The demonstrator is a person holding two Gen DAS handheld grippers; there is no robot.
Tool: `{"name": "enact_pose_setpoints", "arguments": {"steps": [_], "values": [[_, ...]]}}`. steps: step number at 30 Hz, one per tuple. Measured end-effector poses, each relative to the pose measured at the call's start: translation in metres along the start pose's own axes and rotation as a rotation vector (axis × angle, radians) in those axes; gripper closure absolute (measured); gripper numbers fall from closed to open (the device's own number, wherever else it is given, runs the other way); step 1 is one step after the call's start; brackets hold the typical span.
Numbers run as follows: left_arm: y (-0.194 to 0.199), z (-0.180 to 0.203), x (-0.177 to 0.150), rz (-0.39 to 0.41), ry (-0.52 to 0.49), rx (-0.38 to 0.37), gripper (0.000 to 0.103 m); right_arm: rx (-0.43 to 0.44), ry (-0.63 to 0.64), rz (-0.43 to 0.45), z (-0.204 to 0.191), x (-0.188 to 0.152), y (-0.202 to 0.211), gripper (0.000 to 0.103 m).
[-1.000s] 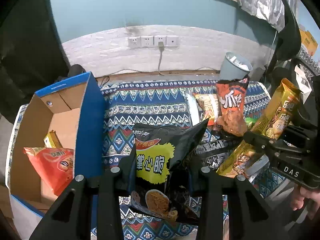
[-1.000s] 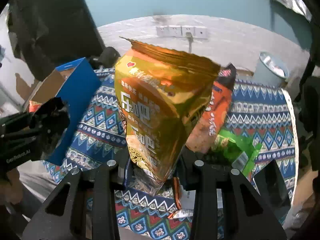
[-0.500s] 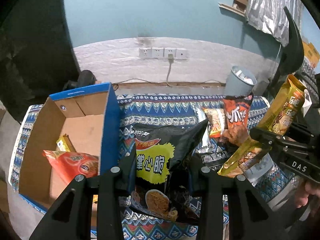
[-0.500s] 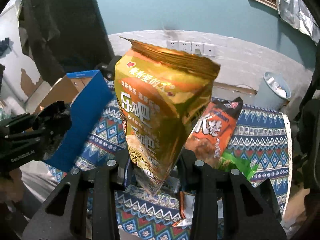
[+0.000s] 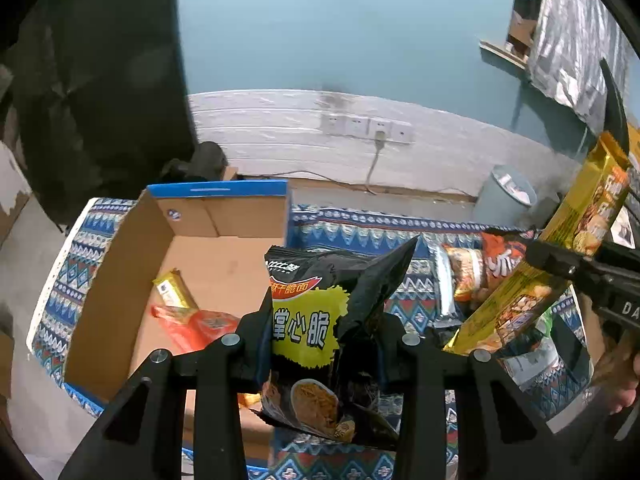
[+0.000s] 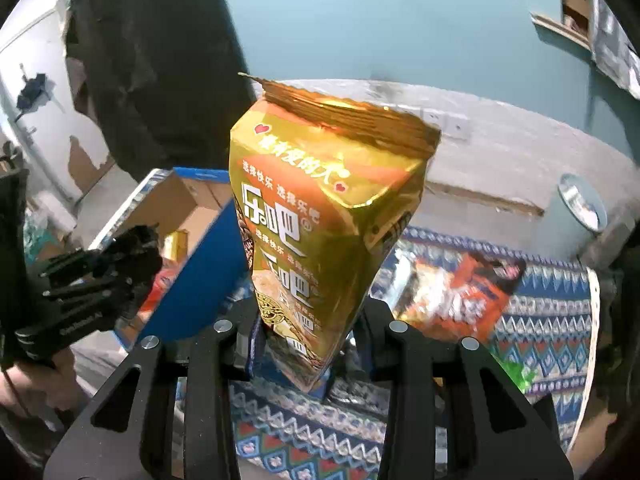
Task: Organize snacks
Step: 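Lift and carry both held bags over the cardboard box, then open both grippers to drop the bags into the box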
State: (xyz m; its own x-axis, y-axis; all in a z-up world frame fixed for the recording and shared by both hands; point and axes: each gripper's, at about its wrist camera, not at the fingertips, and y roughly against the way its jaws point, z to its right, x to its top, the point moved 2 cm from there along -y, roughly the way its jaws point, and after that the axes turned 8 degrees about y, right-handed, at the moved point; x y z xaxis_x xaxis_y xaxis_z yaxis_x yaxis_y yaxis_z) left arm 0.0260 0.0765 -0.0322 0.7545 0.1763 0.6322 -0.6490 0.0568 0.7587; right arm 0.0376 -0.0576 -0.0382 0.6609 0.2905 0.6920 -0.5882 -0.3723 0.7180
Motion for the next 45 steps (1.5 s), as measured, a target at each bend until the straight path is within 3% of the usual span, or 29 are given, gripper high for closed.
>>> {"name": "enact_pose_setpoints", "arguments": {"steps": [13,22,31,43,45], "values": [[0.009,-0.066,0.007,0.021,0.119,0.057,0.064,0.136,0.107,0.038,-0.068,0.053,-0.014,0.067],[0.008,-0.096,0.002,0.006,0.163,0.08,0.064,0.217,0.149,0.028,-0.11,0.067,-0.031,0.067],[0.008,-0.123,0.001,0.001,0.203,0.108,0.064,0.263,0.194,-0.057,-0.146,0.068,-0.063,0.067],[-0.011,-0.151,-0.005,-0.045,0.265,0.159,0.064,0.288,0.177,-0.157,-0.164,0.082,-0.115,0.067],[-0.014,-0.152,-0.005,-0.054,0.275,0.167,0.063,0.303,0.153,-0.18,-0.165,0.083,-0.127,0.06]]}}
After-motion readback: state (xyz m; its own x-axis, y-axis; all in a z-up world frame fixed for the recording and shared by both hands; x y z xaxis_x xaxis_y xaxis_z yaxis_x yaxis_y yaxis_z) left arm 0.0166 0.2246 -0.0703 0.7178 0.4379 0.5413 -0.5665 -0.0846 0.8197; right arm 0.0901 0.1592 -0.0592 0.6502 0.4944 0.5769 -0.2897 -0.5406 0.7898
